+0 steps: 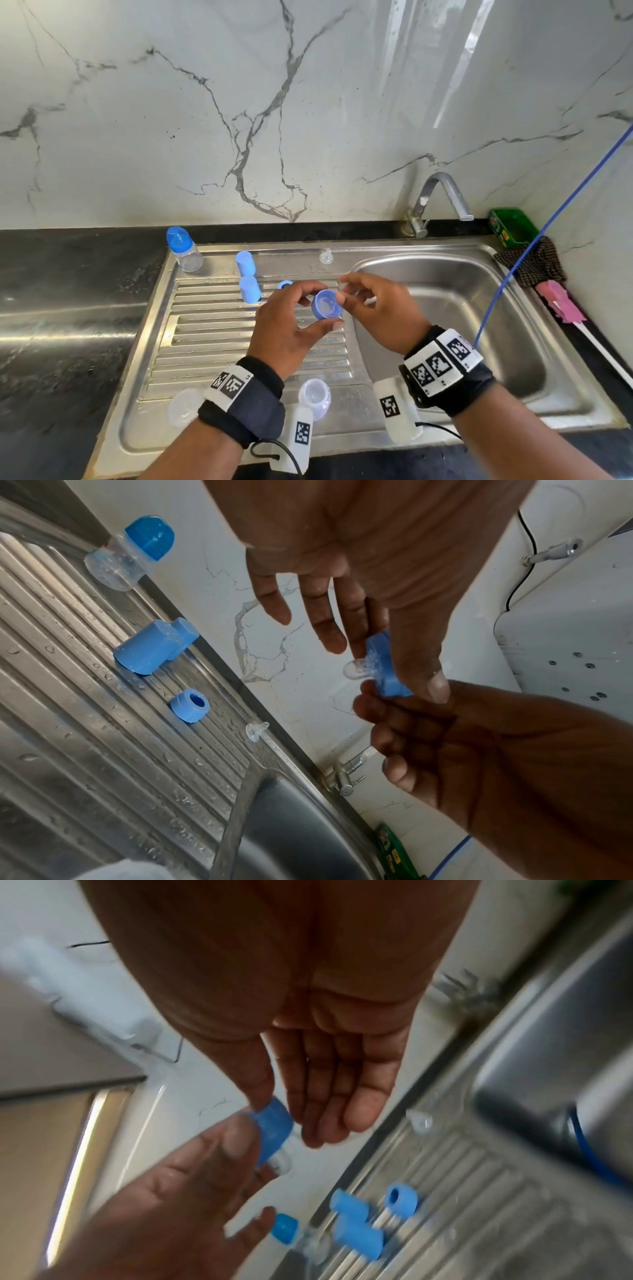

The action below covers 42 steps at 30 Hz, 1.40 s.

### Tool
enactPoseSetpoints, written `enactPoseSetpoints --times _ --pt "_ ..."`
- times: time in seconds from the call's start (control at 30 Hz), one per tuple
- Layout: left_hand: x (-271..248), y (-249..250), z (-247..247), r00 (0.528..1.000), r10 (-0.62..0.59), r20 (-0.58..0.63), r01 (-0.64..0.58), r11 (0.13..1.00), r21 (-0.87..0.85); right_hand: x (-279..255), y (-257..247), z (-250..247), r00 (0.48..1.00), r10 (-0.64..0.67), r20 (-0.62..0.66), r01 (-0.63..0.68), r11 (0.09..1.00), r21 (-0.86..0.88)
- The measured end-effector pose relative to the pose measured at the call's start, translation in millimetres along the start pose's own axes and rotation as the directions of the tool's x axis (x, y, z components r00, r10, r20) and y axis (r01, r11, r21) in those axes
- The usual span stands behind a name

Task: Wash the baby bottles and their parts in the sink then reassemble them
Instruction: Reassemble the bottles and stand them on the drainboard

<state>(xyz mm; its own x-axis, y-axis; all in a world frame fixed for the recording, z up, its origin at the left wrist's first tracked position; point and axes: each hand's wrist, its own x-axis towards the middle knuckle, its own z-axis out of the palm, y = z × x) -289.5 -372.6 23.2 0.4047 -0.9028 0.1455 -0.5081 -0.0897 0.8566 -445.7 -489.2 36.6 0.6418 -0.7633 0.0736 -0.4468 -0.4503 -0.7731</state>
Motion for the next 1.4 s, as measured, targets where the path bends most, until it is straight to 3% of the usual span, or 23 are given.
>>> enactPoseSetpoints --times 0.1,0.2,0.33,0.5,0.6,0.73,0.97,1.2,1.4 --pt "1 0 1 0.999 0.029 0.015 -0.029 0.999 -0.042 -2 1 5 0.975 0.108 0.195 -0.168 0.931 0.325" --pt "2 1 2 1.000 -0.007 0.027 0.008 0.997 -0.070 -3 0 7 0.974 0.161 0.159 -0.218 0.861 0.459" --pt "4 2 4 0.991 -0.130 0.025 0.133 0.976 -0.173 -1 4 10 0.976 0.204 0.078 -0.218 0.894 0.392" --pt "6 4 6 0.984 -0.173 0.048 0.178 0.968 -0.174 -2 7 14 0.981 0.195 0.010 -0.191 0.950 0.248" --pt "7 4 7 0.981 -0.196 0.007 0.195 0.967 -0.163 -3 5 16 0.979 0.200 0.030 -0.200 0.934 0.296" --pt "6 3 8 0.977 -0.210 -0.025 0.203 0.966 -0.161 -7 -2 16 0.963 0.217 0.161 -0.263 0.890 0.373" --pt "4 4 12 0.978 -0.209 0.009 0.207 0.964 -0.166 -6 0 18 0.968 0.228 0.104 -0.250 0.906 0.342" --pt "6 0 12 0.973 -0.231 -0.025 0.224 0.962 -0.154 -9 -3 22 0.986 0.164 0.034 -0.167 0.957 0.236" --pt "6 3 15 0.974 -0.227 -0.011 0.223 0.963 -0.152 -7 -1 23 0.997 0.062 -0.054 -0.066 0.995 -0.068"
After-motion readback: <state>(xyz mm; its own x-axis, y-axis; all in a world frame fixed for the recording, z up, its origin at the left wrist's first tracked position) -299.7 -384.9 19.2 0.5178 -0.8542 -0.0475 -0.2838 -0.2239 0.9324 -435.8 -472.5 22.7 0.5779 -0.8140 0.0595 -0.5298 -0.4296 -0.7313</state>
